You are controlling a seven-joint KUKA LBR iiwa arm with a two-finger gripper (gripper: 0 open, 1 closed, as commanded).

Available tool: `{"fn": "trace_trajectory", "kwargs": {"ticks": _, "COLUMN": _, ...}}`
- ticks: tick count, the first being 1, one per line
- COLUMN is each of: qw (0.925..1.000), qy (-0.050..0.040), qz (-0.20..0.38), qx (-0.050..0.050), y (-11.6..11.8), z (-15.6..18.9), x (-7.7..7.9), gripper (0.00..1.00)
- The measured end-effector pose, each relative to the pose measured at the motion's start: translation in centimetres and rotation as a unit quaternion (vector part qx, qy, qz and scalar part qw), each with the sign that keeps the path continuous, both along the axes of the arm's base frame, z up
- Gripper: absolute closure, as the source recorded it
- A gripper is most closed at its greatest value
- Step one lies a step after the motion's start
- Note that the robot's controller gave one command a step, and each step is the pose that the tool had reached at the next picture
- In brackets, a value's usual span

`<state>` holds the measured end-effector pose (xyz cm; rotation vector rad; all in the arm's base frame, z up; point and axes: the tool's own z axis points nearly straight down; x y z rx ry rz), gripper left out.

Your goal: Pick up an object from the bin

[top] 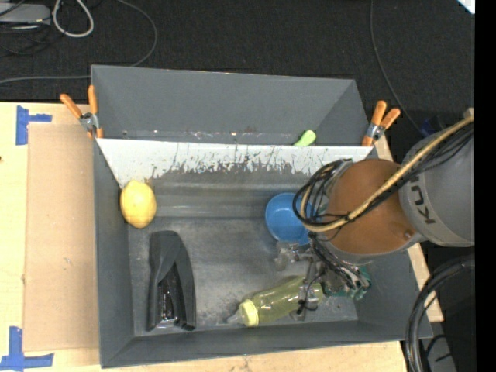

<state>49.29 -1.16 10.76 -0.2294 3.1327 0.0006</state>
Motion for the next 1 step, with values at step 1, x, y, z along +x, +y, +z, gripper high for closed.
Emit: {"fn": "trace_trajectory", "kwargs": {"ticks": 1, "qw": 0.9915, "qy": -0.0040, "qz": 0.130, "qx": 0.000, "y": -0.17, "z": -3.74, "x": -0.52, "gripper": 0.00}}
